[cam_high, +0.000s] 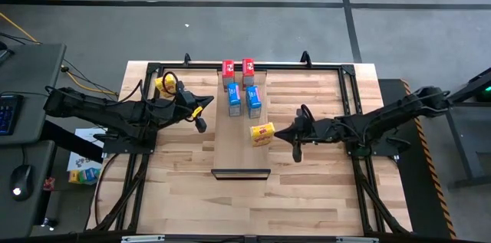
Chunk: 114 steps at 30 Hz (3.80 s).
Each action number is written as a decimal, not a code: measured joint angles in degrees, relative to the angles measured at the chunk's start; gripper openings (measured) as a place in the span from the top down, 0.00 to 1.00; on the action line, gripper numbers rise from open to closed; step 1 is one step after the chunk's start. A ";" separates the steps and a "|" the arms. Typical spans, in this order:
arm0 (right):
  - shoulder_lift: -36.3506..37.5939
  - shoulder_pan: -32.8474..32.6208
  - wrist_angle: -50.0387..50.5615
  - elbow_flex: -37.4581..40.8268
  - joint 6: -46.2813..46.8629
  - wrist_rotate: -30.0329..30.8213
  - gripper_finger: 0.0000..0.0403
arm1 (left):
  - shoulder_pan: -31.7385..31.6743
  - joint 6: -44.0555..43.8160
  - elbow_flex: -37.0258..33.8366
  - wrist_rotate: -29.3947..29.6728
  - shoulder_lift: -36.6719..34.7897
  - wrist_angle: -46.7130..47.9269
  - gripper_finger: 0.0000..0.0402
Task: Stack cereal on shelf
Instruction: Put the right yellow cereal box on the shelf, then put the yellow cereal box and aligned with the yellow cereal box on the shelf
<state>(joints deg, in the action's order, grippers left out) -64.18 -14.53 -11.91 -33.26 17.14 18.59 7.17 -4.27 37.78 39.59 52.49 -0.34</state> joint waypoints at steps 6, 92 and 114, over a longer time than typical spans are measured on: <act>-1.78 -0.52 -2.97 0.00 0.41 0.29 1.00 | 0.00 -0.01 0.00 0.00 0.00 -0.02 1.00; -17.68 -0.98 27.03 -25.07 -4.17 5.15 1.00 | -1.28 1.10 11.08 -27.49 24.83 -3.62 1.00; -15.53 -1.00 33.07 -25.07 -6.58 5.45 1.00 | -0.01 1.00 10.62 -18.77 14.09 5.21 1.00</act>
<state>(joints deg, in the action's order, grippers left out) -79.71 -15.53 21.16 -58.33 10.56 24.04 7.16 -3.28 48.40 20.82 66.58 4.87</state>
